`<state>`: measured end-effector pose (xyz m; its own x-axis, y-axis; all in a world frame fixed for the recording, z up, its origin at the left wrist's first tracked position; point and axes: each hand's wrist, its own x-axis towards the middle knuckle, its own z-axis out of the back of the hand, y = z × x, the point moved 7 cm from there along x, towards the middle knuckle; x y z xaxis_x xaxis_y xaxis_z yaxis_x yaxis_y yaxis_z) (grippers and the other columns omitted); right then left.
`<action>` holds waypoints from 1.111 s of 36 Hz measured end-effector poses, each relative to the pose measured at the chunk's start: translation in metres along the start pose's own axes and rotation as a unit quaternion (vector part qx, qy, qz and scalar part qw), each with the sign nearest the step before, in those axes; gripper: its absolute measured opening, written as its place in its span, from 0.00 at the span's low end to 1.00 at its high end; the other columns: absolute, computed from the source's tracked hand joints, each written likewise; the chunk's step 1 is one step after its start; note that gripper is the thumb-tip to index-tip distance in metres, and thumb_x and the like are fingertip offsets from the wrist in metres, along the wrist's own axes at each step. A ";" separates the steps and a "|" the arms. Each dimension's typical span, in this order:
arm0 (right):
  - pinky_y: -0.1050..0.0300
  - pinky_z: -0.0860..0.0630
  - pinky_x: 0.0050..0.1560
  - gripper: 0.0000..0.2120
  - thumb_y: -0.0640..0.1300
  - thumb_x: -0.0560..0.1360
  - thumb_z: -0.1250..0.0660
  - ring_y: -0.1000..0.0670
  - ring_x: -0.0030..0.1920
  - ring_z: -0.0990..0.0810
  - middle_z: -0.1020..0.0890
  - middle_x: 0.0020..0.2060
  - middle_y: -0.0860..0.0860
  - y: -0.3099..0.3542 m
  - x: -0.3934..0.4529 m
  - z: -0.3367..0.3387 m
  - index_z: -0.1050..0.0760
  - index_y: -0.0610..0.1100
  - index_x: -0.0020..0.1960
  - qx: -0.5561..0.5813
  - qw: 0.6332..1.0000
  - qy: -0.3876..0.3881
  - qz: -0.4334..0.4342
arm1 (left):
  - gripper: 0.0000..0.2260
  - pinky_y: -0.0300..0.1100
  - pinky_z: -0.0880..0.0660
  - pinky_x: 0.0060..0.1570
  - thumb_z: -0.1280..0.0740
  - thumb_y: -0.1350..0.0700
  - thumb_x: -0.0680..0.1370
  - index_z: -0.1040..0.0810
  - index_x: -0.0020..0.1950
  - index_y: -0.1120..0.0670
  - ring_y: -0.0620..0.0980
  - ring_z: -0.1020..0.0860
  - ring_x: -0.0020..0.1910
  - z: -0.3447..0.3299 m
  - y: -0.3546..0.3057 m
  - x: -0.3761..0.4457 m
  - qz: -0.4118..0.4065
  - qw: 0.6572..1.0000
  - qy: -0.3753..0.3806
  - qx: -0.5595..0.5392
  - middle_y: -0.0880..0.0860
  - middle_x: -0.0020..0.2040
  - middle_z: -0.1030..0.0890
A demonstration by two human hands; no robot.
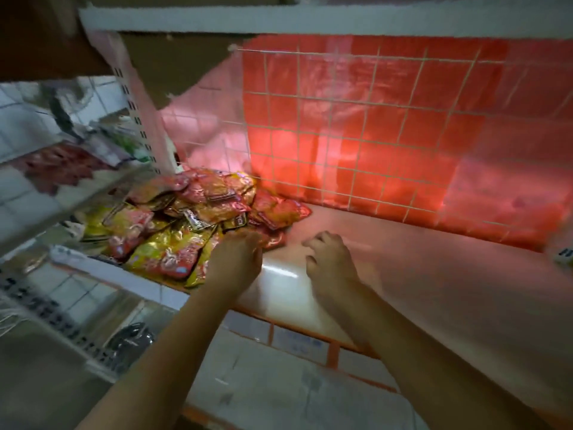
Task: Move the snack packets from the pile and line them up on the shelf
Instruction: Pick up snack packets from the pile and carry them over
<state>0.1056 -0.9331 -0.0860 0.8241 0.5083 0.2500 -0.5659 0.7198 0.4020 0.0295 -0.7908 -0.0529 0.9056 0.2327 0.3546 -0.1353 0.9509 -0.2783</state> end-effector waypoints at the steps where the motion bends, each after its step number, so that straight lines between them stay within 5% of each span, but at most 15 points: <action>1: 0.51 0.30 0.55 0.16 0.39 0.72 0.38 0.43 0.54 0.28 0.23 0.54 0.45 0.005 0.008 -0.005 0.23 0.44 0.59 0.003 1.000 -0.005 -0.012 | 0.11 0.49 0.22 0.32 0.34 0.60 0.64 0.18 0.44 0.59 0.61 0.19 0.35 0.005 0.014 0.004 0.003 1.000 -0.010 0.012 0.59 0.37 0.18; 7: 0.51 0.28 0.51 0.16 0.48 0.76 0.41 0.39 0.54 0.25 0.23 0.55 0.41 0.016 0.067 -0.033 0.25 0.44 0.59 0.055 0.986 0.006 -0.154 | 0.11 0.52 0.26 0.49 0.34 0.62 0.73 0.20 0.54 0.62 0.63 0.24 0.49 0.021 0.086 0.040 0.064 0.997 -0.022 0.034 0.62 0.48 0.20; 13: 0.48 0.33 0.61 0.40 0.68 0.69 0.36 0.39 0.64 0.32 0.31 0.64 0.41 0.003 0.095 -0.044 0.38 0.41 0.69 0.081 0.948 0.002 -0.307 | 0.21 0.47 0.31 0.57 0.39 0.45 0.79 0.29 0.65 0.58 0.55 0.28 0.58 0.005 0.120 0.075 0.091 0.988 0.050 0.111 0.57 0.59 0.25; 17: 0.47 0.35 0.63 0.51 0.67 0.61 0.28 0.40 0.65 0.36 0.34 0.65 0.42 0.002 0.097 -0.049 0.45 0.43 0.72 0.052 0.946 0.017 -0.318 | 0.25 0.48 0.31 0.58 0.37 0.41 0.76 0.29 0.64 0.57 0.55 0.29 0.60 -0.002 0.122 0.083 0.083 0.985 0.058 0.138 0.57 0.60 0.26; 22: 0.47 0.37 0.65 0.56 0.53 0.64 0.23 0.39 0.67 0.37 0.36 0.68 0.40 -0.007 0.093 -0.047 0.59 0.45 0.76 0.090 0.927 0.056 -0.359 | 0.24 0.50 0.30 0.59 0.30 0.45 0.73 0.27 0.62 0.60 0.58 0.28 0.58 -0.004 0.120 0.080 0.108 0.991 0.059 0.055 0.59 0.57 0.25; 27: 0.45 0.24 0.55 0.29 0.48 0.64 0.31 0.42 0.52 0.22 0.21 0.52 0.48 -0.008 0.067 -0.039 0.36 0.54 0.63 0.252 0.920 -0.025 -0.298 | 0.22 0.47 0.25 0.51 0.25 0.54 0.69 0.27 0.58 0.59 0.55 0.22 0.49 0.005 0.105 0.073 0.127 0.986 0.033 -0.105 0.56 0.51 0.20; 30: 0.45 0.21 0.51 0.19 0.38 0.64 0.31 0.48 0.48 0.19 0.19 0.46 0.53 -0.011 0.049 -0.036 0.28 0.55 0.50 0.415 0.865 -0.052 -0.277 | 0.14 0.39 0.29 0.42 0.26 0.56 0.71 0.26 0.52 0.56 0.49 0.25 0.40 0.013 0.087 0.069 0.123 0.983 -0.001 -0.136 0.51 0.43 0.21; 35: 0.48 0.21 0.47 0.24 0.23 0.71 0.44 0.46 0.46 0.20 0.20 0.43 0.50 -0.030 0.026 -0.015 0.27 0.51 0.47 0.499 0.816 -0.080 -0.282 | 0.08 0.44 0.26 0.35 0.28 0.58 0.72 0.25 0.42 0.59 0.51 0.24 0.33 -0.008 0.047 0.056 0.092 0.953 0.029 -0.287 0.52 0.34 0.24; 40: 0.56 0.21 0.37 0.21 0.22 0.72 0.43 0.48 0.40 0.22 0.22 0.43 0.47 -0.063 -0.007 0.014 0.28 0.48 0.47 0.506 0.794 -0.106 -0.319 | 0.08 0.44 0.25 0.32 0.29 0.62 0.73 0.27 0.37 0.59 0.50 0.25 0.31 -0.045 -0.002 0.041 0.119 0.881 0.071 -0.452 0.56 0.34 0.25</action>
<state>0.1363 -0.9887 -0.1009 0.9816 0.0250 -0.1893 0.1895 -0.0039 0.9819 0.0846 -0.7927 -0.0776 0.9444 0.3154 0.0931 -0.0105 0.3118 -0.9501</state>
